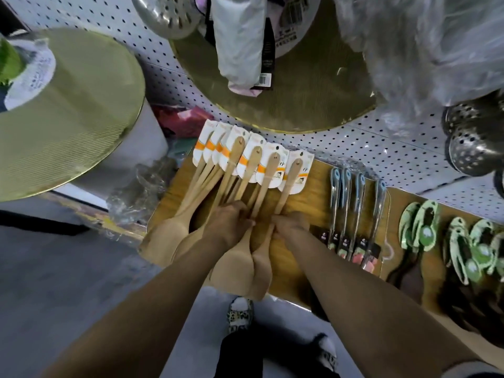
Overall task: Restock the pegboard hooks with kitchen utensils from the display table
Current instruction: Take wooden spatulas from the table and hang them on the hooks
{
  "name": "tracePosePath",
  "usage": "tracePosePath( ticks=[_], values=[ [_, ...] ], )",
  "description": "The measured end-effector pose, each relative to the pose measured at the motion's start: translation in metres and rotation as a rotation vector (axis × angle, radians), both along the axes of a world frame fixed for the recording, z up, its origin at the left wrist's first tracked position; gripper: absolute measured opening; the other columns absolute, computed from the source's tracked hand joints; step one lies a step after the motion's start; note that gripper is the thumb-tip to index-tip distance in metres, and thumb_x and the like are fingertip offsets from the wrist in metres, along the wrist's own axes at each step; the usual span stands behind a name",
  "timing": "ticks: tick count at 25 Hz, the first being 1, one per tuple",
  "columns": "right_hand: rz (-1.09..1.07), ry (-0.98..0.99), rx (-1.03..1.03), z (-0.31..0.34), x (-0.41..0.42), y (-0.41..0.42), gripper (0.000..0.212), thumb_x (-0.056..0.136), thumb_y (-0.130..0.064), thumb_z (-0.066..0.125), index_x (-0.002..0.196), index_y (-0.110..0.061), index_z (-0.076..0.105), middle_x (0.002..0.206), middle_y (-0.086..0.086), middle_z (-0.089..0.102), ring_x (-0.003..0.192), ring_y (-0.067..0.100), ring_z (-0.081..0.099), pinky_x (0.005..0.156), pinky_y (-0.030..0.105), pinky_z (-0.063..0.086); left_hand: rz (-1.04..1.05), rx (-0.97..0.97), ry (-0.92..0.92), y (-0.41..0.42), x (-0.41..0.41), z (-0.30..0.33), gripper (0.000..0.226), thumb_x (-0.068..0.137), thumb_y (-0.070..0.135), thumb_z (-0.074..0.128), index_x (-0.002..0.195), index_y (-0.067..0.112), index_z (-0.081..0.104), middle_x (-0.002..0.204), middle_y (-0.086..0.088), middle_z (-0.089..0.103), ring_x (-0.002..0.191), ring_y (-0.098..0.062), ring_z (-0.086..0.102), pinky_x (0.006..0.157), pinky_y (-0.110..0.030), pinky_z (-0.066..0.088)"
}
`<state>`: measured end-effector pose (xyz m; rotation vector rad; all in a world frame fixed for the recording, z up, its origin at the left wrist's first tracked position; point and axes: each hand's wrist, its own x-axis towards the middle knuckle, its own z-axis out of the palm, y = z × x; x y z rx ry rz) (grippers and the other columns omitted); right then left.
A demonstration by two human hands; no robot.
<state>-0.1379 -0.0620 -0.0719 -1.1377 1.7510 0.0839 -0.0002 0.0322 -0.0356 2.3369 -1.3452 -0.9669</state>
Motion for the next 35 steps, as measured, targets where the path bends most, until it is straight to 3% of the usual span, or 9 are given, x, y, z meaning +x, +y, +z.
tracePosePath(
  ticks=[2, 5, 12, 16, 19, 22, 25, 31, 35],
  values=[
    [-0.111, -0.044, -0.03, 0.01, -0.011, 0.003, 0.019, 0.069, -0.031, 0.082, 0.081, -0.021, 0.07, 0.084, 0.006, 0.073, 0.081, 0.025, 0.072, 0.076, 0.042, 0.062, 0.032, 0.026, 0.039, -0.003, -0.001, -0.001, 0.029, 0.085, 0.037, 0.069, 0.107, 0.02, 0.063, 0.108, -0.003, 0.066, 0.103, -0.023, 0.059, 0.084, -0.029, 0.046],
    [-0.222, -0.072, -0.143, 0.027, -0.033, 0.01, 0.023, 0.074, -0.02, 0.085, 0.071, -0.025, 0.063, 0.081, 0.001, 0.071, 0.075, 0.021, 0.073, 0.074, 0.041, 0.063, 0.058, 0.057, 0.074, -0.007, -0.007, -0.007, 0.03, 0.083, 0.037, 0.071, 0.106, 0.02, 0.063, 0.108, -0.003, 0.067, 0.103, -0.022, 0.06, 0.086, -0.03, 0.047],
    [-0.239, -0.117, -0.264, 0.054, -0.068, 0.008, 0.023, 0.077, -0.019, 0.084, 0.078, -0.017, 0.062, 0.085, 0.004, 0.074, 0.071, 0.021, 0.073, 0.07, 0.039, 0.063, 0.102, 0.17, -0.028, -0.017, -0.03, -0.025, 0.043, 0.083, 0.05, 0.067, 0.116, 0.024, 0.058, 0.114, -0.005, 0.066, 0.108, -0.028, 0.059, 0.091, -0.039, 0.048],
    [-0.267, -0.251, -0.15, 0.067, -0.077, 0.017, 0.018, 0.082, -0.009, 0.079, 0.09, -0.008, 0.063, 0.089, 0.009, 0.072, 0.068, 0.017, 0.07, 0.051, 0.022, 0.055, 0.182, 0.151, -0.096, -0.029, -0.044, -0.032, 0.041, 0.086, 0.045, 0.065, 0.114, 0.017, 0.058, 0.115, -0.01, 0.064, 0.11, -0.032, 0.059, 0.092, -0.039, 0.048],
    [-0.287, -0.32, -0.12, 0.071, -0.087, 0.023, 0.02, 0.083, -0.007, 0.078, 0.097, -0.005, 0.064, 0.093, 0.011, 0.072, 0.067, 0.014, 0.068, 0.049, 0.018, 0.051, 0.252, 0.168, -0.061, -0.036, -0.052, -0.032, 0.036, 0.086, 0.039, 0.066, 0.111, 0.014, 0.064, 0.114, -0.011, 0.066, 0.108, -0.031, 0.061, 0.092, -0.038, 0.049],
    [-0.314, -0.357, -0.117, 0.078, -0.111, 0.029, 0.017, 0.083, -0.007, 0.077, 0.089, -0.01, 0.062, 0.094, 0.012, 0.073, 0.073, 0.019, 0.07, 0.055, 0.023, 0.056, 0.209, 0.193, 0.011, -0.03, -0.063, -0.023, 0.032, 0.084, 0.039, 0.068, 0.108, 0.019, 0.07, 0.111, -0.008, 0.068, 0.104, -0.028, 0.062, 0.091, -0.037, 0.051],
    [-0.351, -0.384, -0.136, 0.09, -0.15, 0.036, 0.023, 0.081, -0.005, 0.078, 0.082, -0.014, 0.057, 0.092, 0.017, 0.074, 0.077, 0.03, 0.073, 0.062, 0.033, 0.056, 0.16, 0.199, 0.076, -0.015, -0.094, 0.008, 0.023, 0.084, 0.039, 0.069, 0.095, 0.019, 0.073, 0.096, -0.003, 0.069, 0.09, -0.022, 0.063, 0.076, -0.03, 0.048],
    [-0.447, -0.437, -0.257, 0.136, -0.286, 0.068, 0.031, 0.08, -0.001, 0.078, 0.074, -0.015, 0.051, 0.074, 0.017, 0.066, 0.054, 0.023, 0.061, 0.052, 0.03, 0.051, 0.007, 0.101, 0.136, 0.022, -0.214, 0.066, 0.023, 0.08, 0.036, 0.075, 0.07, 0.023, 0.058, 0.086, 0.006, 0.061, 0.088, -0.017, 0.06, 0.071, -0.025, 0.04],
    [-0.533, -0.508, -0.355, 0.173, -0.417, 0.111, 0.028, 0.08, 0.001, 0.077, 0.072, -0.011, 0.053, 0.083, 0.023, 0.067, 0.073, 0.033, 0.066, 0.072, 0.052, 0.06, -0.071, -0.027, 0.279, 0.041, -0.342, 0.1, 0.027, 0.074, 0.023, 0.082, 0.063, 0.02, 0.057, 0.071, 0.0, 0.067, 0.072, -0.02, 0.065, 0.073, -0.036, 0.055]
  ],
)
